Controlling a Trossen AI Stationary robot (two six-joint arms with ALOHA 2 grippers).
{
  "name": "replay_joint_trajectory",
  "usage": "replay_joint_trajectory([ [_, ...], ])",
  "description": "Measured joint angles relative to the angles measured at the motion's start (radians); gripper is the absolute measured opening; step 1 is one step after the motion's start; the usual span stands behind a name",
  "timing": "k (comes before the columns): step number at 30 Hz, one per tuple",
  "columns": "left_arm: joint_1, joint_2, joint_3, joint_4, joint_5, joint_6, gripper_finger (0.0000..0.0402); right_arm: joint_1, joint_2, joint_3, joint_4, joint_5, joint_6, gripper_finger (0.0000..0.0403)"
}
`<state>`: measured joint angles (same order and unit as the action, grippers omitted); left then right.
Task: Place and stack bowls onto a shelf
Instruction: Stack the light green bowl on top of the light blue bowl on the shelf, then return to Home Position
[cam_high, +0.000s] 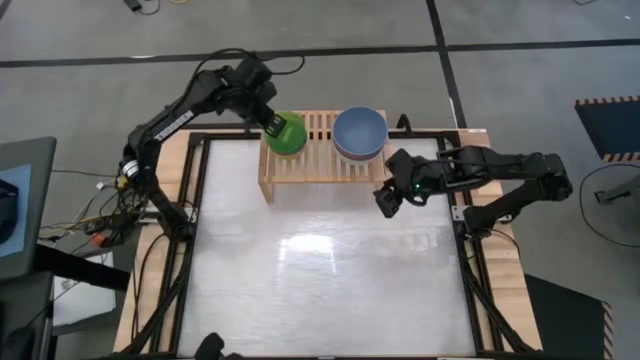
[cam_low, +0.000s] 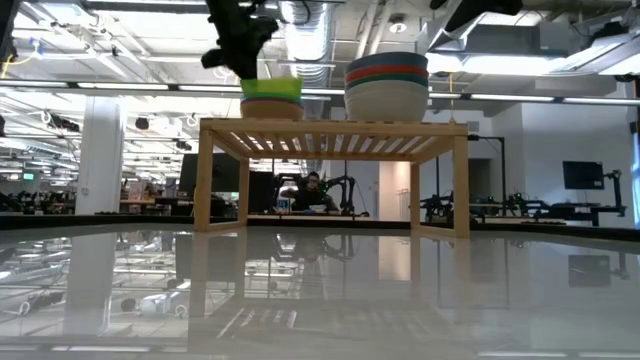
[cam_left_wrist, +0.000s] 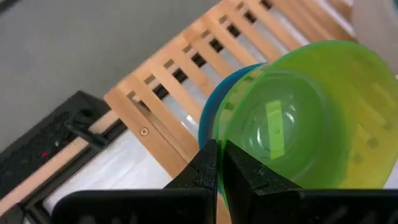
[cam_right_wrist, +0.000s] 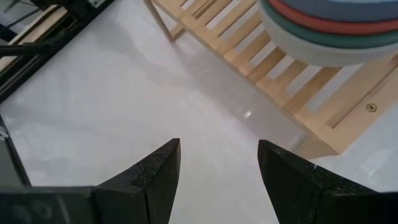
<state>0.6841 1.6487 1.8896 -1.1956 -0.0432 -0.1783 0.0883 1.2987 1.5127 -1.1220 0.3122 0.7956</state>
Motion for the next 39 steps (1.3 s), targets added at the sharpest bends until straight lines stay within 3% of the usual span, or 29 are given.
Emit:
replay_joint_trajectory([
  [5,0.023,0.025,0.000,-0.018,0.061,-0.007,0.0022,-0.007,0.000,0.000,0.000,0.001,0.000,0.0240],
  [14,0.023,-0.033,0.000,-0.044,0.083,-0.031,0.0118,-0.067,0.000,0.000,0.004,0.005,-0.035,0.0240],
  [22,-0.124,-0.253,-0.034,0.125,-0.045,0.017,0.0134,-0.087,-0.053,0.000,0.227,0.054,-0.198,0.0239],
  [25,-0.220,-0.373,-0.140,0.309,-0.061,0.013,0.0126,-0.082,-0.092,0.000,0.337,0.022,-0.341,0.0229],
  [27,-0.296,-0.455,-0.250,0.447,-0.066,0.013,0.0119,-0.078,-0.115,0.001,0.408,-0.104,-0.493,0.0207],
  [31,-0.449,-0.601,-0.522,0.663,-0.174,0.017,0.0102,-0.058,-0.139,0.001,0.512,-0.274,-0.620,0.0117],
  [34,-0.557,-0.698,-0.716,0.762,-0.279,0.012,0.0083,-0.057,-0.169,0.001,0.489,-0.295,-0.686,0.0029],
  [39,-0.682,-0.842,-0.901,0.863,-0.251,0.021,0.0054,-0.148,-0.284,0.000,0.310,-0.262,-0.677,0.0024],
])
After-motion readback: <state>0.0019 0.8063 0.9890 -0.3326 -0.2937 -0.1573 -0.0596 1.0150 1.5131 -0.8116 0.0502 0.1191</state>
